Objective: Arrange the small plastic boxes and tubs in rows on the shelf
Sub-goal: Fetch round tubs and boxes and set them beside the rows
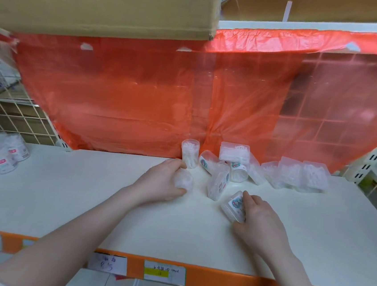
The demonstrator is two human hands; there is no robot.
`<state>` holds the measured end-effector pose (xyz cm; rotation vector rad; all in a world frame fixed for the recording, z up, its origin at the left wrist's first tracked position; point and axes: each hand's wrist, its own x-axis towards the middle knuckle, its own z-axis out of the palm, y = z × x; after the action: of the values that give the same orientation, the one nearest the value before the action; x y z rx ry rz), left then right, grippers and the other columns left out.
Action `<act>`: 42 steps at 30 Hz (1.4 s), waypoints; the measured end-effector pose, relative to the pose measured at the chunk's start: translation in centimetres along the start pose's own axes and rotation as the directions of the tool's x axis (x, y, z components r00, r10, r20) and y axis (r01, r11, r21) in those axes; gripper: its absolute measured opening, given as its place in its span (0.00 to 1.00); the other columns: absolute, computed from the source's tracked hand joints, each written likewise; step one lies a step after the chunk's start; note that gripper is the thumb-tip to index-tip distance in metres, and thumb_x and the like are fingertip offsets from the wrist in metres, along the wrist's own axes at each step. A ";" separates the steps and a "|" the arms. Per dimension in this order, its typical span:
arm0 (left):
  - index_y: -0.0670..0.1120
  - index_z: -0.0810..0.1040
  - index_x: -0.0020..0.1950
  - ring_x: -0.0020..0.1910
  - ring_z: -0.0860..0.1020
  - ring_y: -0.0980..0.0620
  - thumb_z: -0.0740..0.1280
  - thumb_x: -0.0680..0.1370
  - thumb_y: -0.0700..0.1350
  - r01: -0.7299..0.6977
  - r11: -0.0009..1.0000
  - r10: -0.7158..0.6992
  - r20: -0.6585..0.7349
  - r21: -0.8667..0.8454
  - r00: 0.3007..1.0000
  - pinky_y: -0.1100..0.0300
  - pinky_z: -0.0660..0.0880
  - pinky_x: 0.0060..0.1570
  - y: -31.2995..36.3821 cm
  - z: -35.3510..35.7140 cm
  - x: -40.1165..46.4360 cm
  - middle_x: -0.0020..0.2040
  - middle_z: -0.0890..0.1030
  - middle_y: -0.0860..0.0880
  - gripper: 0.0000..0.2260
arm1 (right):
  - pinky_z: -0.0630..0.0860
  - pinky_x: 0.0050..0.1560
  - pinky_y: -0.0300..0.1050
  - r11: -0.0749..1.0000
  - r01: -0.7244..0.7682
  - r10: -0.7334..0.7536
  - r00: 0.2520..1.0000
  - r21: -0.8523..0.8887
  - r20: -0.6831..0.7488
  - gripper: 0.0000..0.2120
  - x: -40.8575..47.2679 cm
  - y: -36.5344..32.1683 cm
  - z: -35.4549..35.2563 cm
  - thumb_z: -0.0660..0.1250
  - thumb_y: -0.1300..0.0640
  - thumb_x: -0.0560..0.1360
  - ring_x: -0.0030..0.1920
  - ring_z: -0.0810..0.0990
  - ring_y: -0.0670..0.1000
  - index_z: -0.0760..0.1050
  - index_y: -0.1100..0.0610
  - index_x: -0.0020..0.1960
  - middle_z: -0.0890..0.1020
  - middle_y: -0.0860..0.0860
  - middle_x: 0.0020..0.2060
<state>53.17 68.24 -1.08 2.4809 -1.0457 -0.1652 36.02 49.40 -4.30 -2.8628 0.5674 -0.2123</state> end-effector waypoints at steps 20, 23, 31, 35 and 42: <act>0.51 0.75 0.59 0.46 0.73 0.55 0.72 0.69 0.51 0.285 0.957 -0.287 -0.038 -0.052 0.957 0.63 0.70 0.44 -3.2 -4.6 -5.7 0.52 0.75 0.52 0.20 | 0.70 0.57 0.45 0.928 0.371 -0.364 0.920 -0.029 0.144 0.29 0.2 -5.2 0.1 0.63 0.52 0.70 0.60 0.71 0.53 0.61 0.55 0.69 0.71 0.50 0.62; 0.51 0.75 0.56 0.45 0.74 0.55 0.73 0.69 0.52 0.306 0.951 -0.307 -0.059 -0.035 0.950 0.60 0.72 0.46 -4.0 -5.5 -7.7 0.51 0.76 0.52 0.18 | 0.70 0.57 0.45 0.916 0.401 -0.395 0.908 -0.020 0.139 0.30 -0.2 -6.9 0.3 0.63 0.53 0.70 0.61 0.70 0.53 0.61 0.55 0.70 0.71 0.50 0.62; 0.49 0.76 0.57 0.49 0.74 0.54 0.72 0.70 0.55 0.333 0.942 -0.325 -0.132 0.043 0.937 0.58 0.72 0.51 -8.7 -9.0 -14.7 0.52 0.76 0.51 0.19 | 0.69 0.57 0.43 0.865 0.499 -0.494 0.865 -0.049 0.091 0.32 -1.9 -14.7 1.1 0.62 0.51 0.70 0.60 0.70 0.52 0.59 0.54 0.72 0.71 0.49 0.62; 0.49 0.75 0.57 0.52 0.73 0.52 0.72 0.69 0.55 0.341 0.938 -0.326 -0.177 0.066 0.929 0.57 0.71 0.54 -13.1 -11.6 -19.0 0.52 0.74 0.51 0.20 | 0.68 0.53 0.41 0.855 0.515 -0.512 0.857 -0.063 0.057 0.29 -3.1 -21.2 2.3 0.62 0.49 0.72 0.59 0.70 0.51 0.60 0.53 0.70 0.72 0.48 0.60; 0.49 0.76 0.57 0.50 0.74 0.52 0.72 0.67 0.58 0.348 0.933 -0.312 -0.264 0.098 0.913 0.58 0.71 0.50 -22.4 -16.8 -26.4 0.51 0.75 0.52 0.22 | 0.67 0.49 0.45 0.858 0.510 -0.509 0.860 -0.062 0.031 0.24 -5.3 -33.6 4.7 0.62 0.46 0.73 0.57 0.71 0.54 0.64 0.55 0.64 0.73 0.51 0.56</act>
<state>53.73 106.50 2.54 2.7077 -0.5467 0.1175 44.10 82.70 -1.41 -3.0174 -0.2112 -0.2581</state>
